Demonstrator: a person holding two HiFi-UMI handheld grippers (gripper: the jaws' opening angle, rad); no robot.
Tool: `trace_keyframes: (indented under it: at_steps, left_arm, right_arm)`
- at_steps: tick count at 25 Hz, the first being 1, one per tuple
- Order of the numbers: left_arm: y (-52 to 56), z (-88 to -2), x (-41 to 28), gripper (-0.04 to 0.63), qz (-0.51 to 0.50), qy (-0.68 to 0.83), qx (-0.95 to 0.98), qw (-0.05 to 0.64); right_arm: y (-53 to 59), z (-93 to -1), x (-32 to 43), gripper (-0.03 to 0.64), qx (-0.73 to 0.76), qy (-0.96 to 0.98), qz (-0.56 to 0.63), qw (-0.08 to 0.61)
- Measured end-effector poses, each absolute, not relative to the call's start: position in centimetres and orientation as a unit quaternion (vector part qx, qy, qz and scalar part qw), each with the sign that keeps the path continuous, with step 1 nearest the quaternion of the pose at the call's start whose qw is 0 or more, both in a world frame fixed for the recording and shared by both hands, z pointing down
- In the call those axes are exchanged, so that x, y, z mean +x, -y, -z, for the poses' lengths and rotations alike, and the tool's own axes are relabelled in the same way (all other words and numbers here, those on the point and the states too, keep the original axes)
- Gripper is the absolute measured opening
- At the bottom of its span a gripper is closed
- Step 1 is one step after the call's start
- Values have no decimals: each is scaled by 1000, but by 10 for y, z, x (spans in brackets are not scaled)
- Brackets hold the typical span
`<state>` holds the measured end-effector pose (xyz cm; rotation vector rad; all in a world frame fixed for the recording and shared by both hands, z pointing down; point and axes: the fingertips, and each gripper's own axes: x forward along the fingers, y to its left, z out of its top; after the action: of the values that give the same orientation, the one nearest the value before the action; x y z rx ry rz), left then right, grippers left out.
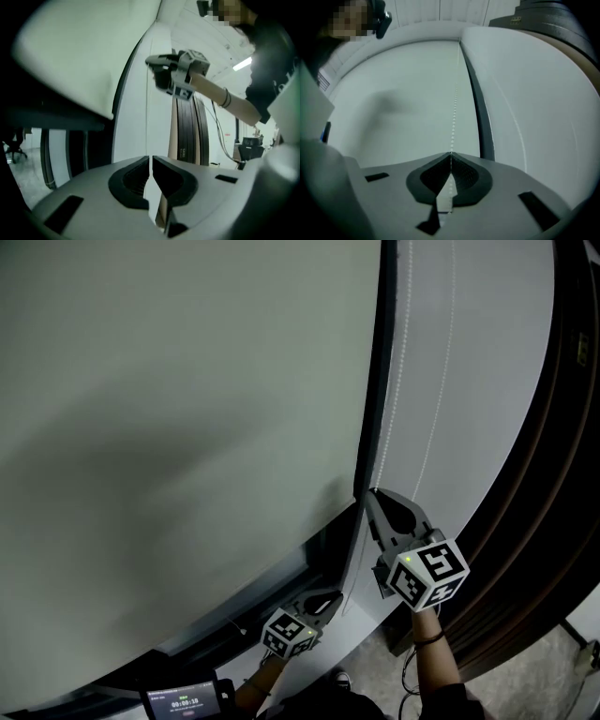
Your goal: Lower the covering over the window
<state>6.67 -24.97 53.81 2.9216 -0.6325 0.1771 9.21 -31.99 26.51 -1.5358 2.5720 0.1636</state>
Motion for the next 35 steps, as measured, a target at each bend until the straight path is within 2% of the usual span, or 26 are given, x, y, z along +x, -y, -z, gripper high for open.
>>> trace_keyframes:
  at_steps: [4, 8, 10, 15, 20, 22, 23, 25, 28, 31, 35]
  left_arm:
    - [254, -456, 64, 6, 32, 226, 974, 12]
    - [262, -373, 62, 6, 97, 218, 971, -19]
    - [271, -339, 62, 62, 129, 209, 969, -13]
    - [290, -293, 78, 86, 128, 192, 971, -66]
    - [291, -277, 91, 86, 131, 174, 973, -73]
    - [286, -279, 100, 81, 117, 171, 975, -81]
    - [284, -282, 103, 43, 112, 170, 976, -83]
    - [282, -284, 106, 20, 122, 167, 976, -67]
    - [281, -282, 99, 12, 154, 171, 973, -33]
    - [283, -283, 88, 12, 162, 194, 967, -42]
    - [294, -284, 74, 11, 186, 213, 959, -35]
  right_arm:
    - [328, -359, 90, 11, -518, -855, 6, -5]
    - [315, -441, 87, 11, -519, -851, 75, -25]
    - [307, -466, 81, 11, -516, -851, 90, -38]
    - [294, -523, 69, 11, -509, -848, 124, -80]
    - [273, -599, 60, 11, -497, -837, 181, -138]
    - [260, -623, 64, 11, -494, -831, 212, -139]
    - [254, -629, 67, 11, -494, -829, 225, -133]
    - [247, -633, 71, 12, -491, -828, 243, -121]
    - [245, -632, 70, 11, -489, -830, 237, -128]
    - [241, -631, 69, 12, -491, -829, 233, -130]
    - [237, -609, 72, 12, -497, -831, 234, -89]
